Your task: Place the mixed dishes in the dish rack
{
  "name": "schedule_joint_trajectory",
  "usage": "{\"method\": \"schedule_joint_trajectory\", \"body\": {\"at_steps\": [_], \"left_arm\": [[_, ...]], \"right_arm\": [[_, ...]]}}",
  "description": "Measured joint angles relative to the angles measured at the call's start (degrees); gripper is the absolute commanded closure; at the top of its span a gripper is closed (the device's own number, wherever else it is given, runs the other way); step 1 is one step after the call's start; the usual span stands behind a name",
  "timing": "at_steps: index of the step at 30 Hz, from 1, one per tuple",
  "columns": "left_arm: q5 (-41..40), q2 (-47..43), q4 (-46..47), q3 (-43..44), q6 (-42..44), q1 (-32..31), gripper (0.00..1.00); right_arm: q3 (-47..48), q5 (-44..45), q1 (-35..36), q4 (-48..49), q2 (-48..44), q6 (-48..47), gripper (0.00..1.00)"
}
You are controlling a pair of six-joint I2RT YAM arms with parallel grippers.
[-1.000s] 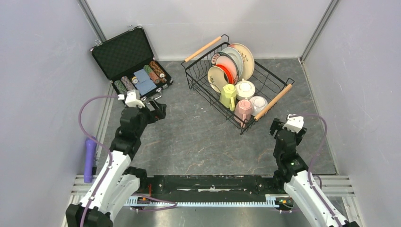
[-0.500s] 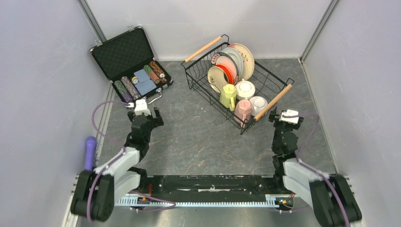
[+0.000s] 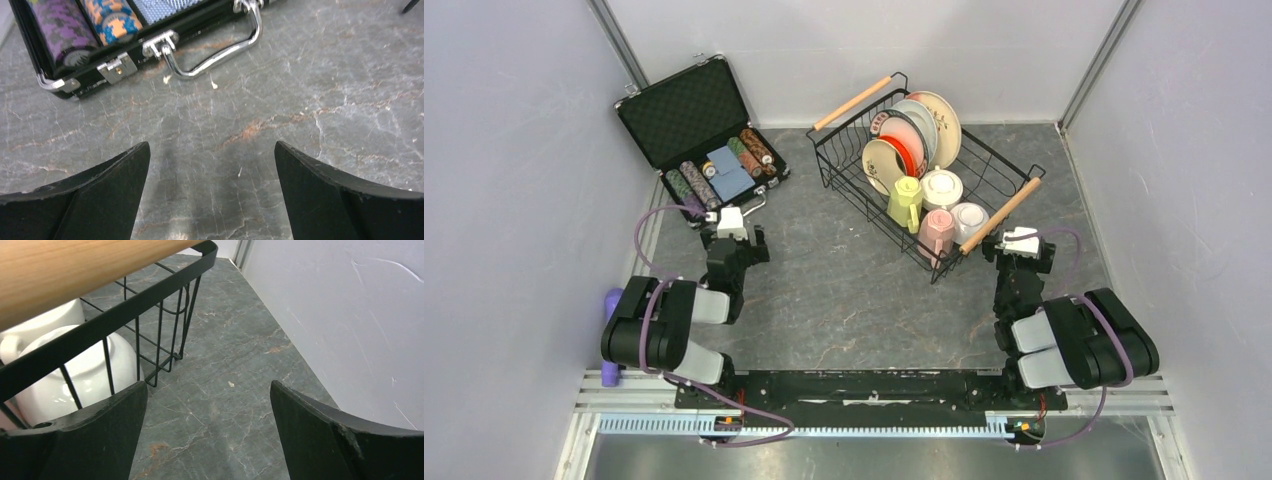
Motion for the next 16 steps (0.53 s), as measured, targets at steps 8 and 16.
{"method": "schedule_joint_trajectory", "body": {"at_steps": [8, 16], "left_arm": [[0.6, 0.1, 3.3, 0.7, 0.0, 0.4, 0.00], [1.7, 0.1, 3.4, 1.2, 0.0, 0.9, 0.00]], "right_arm": [[0.0, 0.1, -0.2, -0.2, -0.3, 0.0, 0.02], [0.0, 0.1, -0.2, -0.2, -0.3, 0.0, 0.02]]}}
